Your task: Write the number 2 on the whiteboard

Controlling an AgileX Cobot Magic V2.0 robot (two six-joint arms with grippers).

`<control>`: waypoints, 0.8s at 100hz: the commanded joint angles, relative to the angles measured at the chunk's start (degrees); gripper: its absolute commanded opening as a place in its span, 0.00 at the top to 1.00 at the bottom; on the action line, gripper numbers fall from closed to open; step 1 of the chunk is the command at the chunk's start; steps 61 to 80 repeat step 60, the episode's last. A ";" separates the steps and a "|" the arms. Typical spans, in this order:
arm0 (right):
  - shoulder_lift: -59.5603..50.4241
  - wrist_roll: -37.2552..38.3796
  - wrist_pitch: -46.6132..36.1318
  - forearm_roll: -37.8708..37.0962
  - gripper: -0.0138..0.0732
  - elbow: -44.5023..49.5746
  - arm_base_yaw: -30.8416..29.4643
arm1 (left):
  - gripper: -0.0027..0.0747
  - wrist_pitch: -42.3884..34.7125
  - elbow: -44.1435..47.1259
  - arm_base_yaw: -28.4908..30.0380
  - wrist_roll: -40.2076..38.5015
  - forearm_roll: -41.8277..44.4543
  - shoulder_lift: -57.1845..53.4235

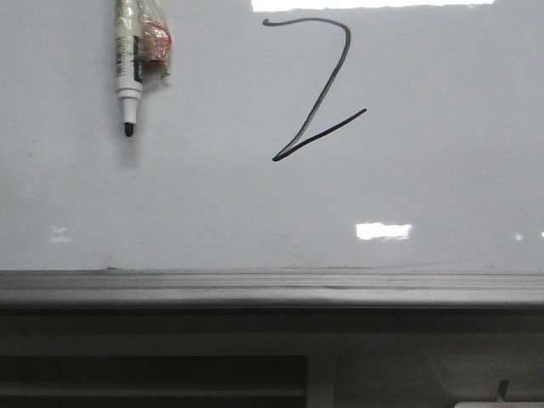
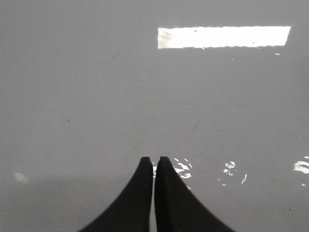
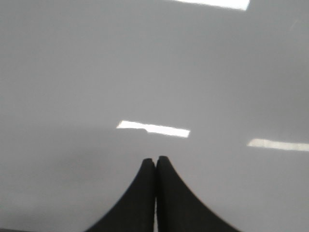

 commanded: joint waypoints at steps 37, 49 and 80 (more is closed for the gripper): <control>-0.72 0.36 -4.49 -0.83 0.90 1.46 -0.48 | 0.99 -4.15 0.68 0.09 -0.50 -0.49 -1.53; -0.72 0.36 -4.49 -0.83 0.90 1.46 -0.48 | 0.99 -4.15 0.68 0.09 -0.50 -0.49 -1.53; -0.72 0.36 -4.49 -0.83 0.90 1.46 -0.48 | 0.99 -4.15 0.68 0.09 -0.50 -0.49 -1.53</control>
